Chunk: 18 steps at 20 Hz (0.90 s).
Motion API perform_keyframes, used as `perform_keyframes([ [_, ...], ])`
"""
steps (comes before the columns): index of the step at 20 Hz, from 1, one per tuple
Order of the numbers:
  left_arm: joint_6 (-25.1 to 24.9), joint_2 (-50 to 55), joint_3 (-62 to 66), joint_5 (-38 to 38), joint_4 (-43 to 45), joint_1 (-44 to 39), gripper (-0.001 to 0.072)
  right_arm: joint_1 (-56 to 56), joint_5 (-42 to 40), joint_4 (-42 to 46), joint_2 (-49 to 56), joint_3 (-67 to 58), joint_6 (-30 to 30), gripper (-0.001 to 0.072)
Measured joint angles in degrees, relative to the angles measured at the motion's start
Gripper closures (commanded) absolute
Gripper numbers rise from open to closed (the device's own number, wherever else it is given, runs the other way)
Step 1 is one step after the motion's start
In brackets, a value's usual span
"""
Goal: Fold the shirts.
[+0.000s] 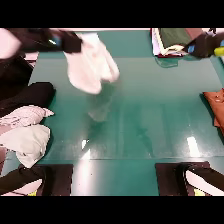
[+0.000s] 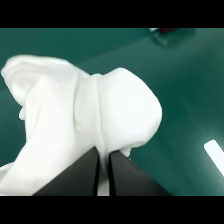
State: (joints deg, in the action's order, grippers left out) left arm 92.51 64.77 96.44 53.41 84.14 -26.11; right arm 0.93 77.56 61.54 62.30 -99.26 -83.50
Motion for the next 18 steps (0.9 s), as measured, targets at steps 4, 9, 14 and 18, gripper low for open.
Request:
perform_keyframes([
  [4, 0.0, -2.4, 1.3, 2.7, -0.5, -3.6, 0.0679, 0.0, -2.3, -1.3, 0.0, -7.5, 0.0, 0.0691],
  [9, -0.8, 4.9, 0.1, 0.0, -6.7, -11.9, 0.0003, 0.0, -3.0, -1.7, 0.0, -11.5, 0.0, 0.0692],
  [14, -1.5, 11.1, -0.1, -1.9, -8.1, -7.8, 0.0003, 0.0, -2.3, -1.9, 0.0, -12.3, 0.0, 0.0692],
  [18, -1.7, 12.4, -2.3, 3.3, -8.0, 5.6, 0.0003, 0.0, -1.6, -2.0, 0.0, -12.4, 0.0, 0.0692],
])
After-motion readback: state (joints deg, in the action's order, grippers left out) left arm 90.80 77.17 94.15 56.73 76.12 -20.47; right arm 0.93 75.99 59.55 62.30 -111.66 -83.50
